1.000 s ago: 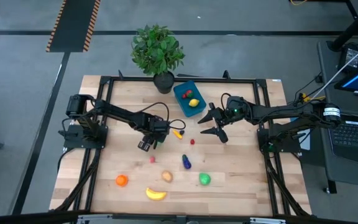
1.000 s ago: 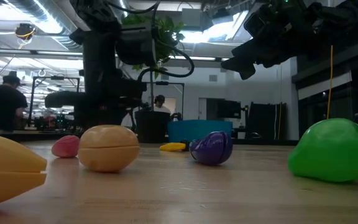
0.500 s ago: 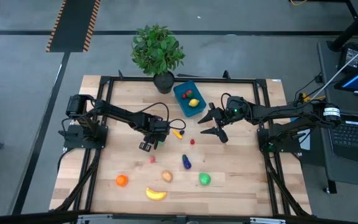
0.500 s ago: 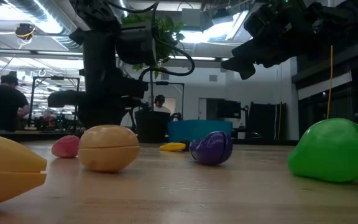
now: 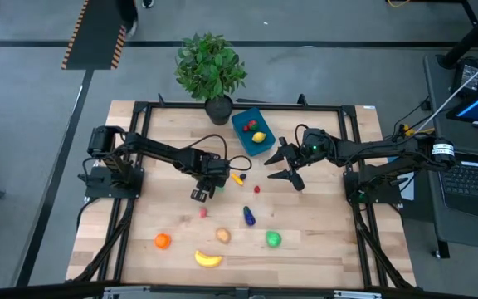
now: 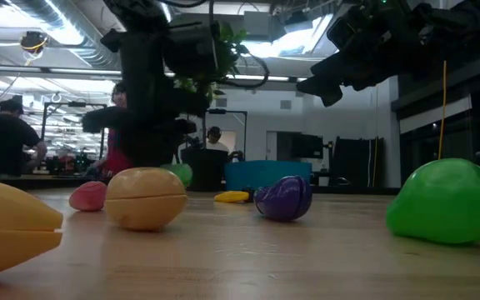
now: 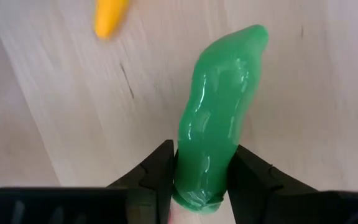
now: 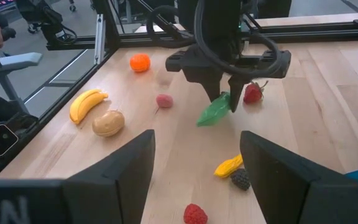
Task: Pick and placing Produce into tupperware
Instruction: Put the string bean into the blue bin
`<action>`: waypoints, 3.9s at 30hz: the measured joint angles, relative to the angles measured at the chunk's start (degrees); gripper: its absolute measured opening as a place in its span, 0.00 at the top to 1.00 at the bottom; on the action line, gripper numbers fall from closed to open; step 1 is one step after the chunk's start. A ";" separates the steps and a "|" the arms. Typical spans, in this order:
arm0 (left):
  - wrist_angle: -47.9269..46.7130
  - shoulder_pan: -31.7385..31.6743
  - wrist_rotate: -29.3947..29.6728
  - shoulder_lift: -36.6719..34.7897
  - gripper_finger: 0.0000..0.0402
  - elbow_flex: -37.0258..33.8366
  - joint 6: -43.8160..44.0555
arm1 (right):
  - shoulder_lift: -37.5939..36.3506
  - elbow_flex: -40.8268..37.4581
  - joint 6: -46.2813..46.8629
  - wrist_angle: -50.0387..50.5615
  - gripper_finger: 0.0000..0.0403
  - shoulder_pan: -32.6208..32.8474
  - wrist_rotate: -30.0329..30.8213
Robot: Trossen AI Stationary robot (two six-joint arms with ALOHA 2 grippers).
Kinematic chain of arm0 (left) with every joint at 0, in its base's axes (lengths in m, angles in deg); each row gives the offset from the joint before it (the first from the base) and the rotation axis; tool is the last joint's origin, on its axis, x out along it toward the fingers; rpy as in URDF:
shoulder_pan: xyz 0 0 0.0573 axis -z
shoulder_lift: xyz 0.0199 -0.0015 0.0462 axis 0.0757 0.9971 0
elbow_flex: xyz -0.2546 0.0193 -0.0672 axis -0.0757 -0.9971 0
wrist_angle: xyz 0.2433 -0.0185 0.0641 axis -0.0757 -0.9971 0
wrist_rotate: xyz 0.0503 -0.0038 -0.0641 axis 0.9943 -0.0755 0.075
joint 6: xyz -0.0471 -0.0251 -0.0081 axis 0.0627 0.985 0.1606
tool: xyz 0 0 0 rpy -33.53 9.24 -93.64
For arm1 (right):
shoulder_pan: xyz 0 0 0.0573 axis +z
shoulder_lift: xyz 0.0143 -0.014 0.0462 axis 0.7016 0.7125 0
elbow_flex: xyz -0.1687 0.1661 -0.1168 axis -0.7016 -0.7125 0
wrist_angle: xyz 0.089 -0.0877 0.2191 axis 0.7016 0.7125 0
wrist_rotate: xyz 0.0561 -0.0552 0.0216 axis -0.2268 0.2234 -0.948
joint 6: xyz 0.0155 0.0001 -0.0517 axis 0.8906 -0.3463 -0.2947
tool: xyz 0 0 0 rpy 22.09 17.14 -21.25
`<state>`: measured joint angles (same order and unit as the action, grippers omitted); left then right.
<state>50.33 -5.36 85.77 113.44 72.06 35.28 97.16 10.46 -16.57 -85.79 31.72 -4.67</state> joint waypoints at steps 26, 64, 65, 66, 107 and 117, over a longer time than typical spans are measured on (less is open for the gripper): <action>39.14 0.67 0.28 -28.03 0.73 -19.60 7.21 | 0.00 0.04 -0.08 1.40 0.41 0.02 -0.01; 79.41 -2.73 7.75 -38.35 0.72 -45.52 16.77 | 0.00 0.00 -0.31 1.27 0.41 0.02 2.61; 79.38 -2.73 8.76 -38.35 0.72 -45.52 16.79 | 0.00 0.00 -0.31 1.25 0.41 0.02 2.59; 79.37 -2.73 9.66 -38.35 0.72 -45.52 16.79 | 0.00 0.00 -0.31 1.27 0.41 0.02 2.59; 78.76 -5.16 -22.07 -10.50 0.72 -25.03 17.76 | -0.02 -0.04 -2.87 -6.43 0.48 0.02 1.80; 79.83 -6.13 -31.90 -4.71 0.73 -18.20 17.65 | -0.02 1.19 -6.55 -7.02 0.28 0.62 1.44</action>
<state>130.16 -11.49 53.87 108.73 53.86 52.93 97.13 11.66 -23.11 -92.81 32.34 -3.23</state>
